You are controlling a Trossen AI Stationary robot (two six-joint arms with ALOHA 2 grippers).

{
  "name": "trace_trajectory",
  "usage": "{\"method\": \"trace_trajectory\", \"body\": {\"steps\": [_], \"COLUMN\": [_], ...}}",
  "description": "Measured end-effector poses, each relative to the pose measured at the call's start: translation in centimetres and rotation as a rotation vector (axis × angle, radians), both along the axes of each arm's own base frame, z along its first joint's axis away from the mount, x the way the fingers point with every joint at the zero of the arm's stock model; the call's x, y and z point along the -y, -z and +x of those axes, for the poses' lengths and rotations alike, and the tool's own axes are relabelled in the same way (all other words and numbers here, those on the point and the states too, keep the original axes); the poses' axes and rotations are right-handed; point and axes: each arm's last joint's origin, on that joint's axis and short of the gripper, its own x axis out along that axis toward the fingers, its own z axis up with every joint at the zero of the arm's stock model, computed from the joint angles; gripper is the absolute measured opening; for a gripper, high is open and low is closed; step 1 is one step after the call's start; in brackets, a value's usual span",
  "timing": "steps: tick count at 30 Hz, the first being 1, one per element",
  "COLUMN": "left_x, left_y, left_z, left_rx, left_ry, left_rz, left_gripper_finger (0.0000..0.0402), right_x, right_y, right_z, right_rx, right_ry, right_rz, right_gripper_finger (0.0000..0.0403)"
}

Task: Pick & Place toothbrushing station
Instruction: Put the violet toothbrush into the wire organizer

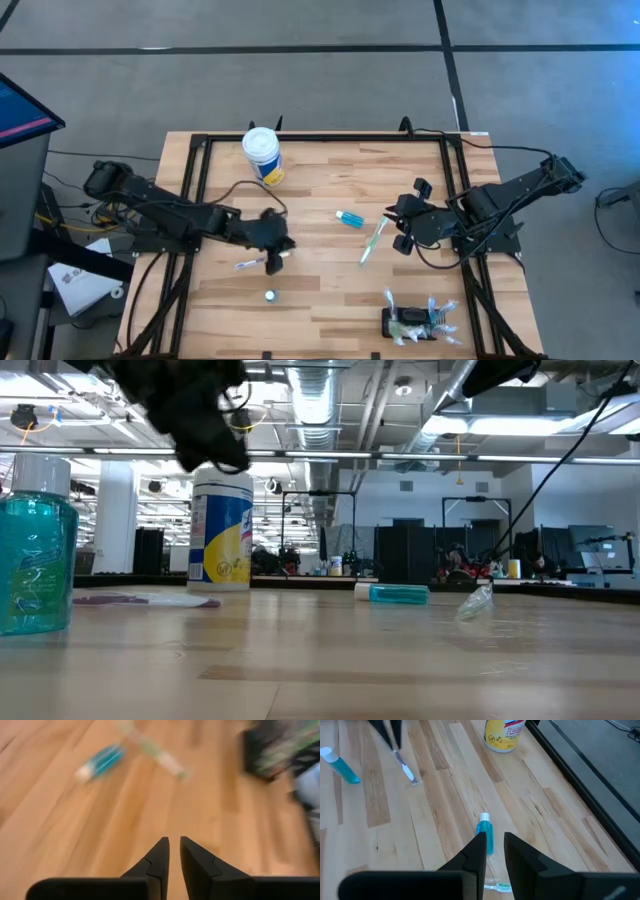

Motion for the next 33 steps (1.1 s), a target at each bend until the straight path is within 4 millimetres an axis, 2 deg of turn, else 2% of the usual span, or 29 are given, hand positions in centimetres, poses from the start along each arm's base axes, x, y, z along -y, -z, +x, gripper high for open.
{"method": "trace_trajectory", "body": {"steps": [8, 20, 33], "left_x": [-0.6, -0.9, 0.6], "left_y": [2.0, 2.9, 2.9], "left_z": [-2.4, -4.6, -5.3], "left_rx": [-0.302, -0.520, -0.510], "left_ry": [-0.186, -0.301, -0.302], "left_rz": [-0.058, -0.061, -0.051], "left_gripper_finger": [0.0037, 0.0037, 0.0037], "right_x": [0.7, 1.6, 1.6], "right_y": [0.2, 0.2, 0.2], "right_z": [0.5, 0.7, 0.7], "right_rx": [-0.012, -0.038, -0.019], "right_ry": [0.034, 0.030, 0.058], "right_rz": [-0.011, -0.055, -0.025], "right_gripper_finger": [0.0059, 0.0059, 0.0059]}}
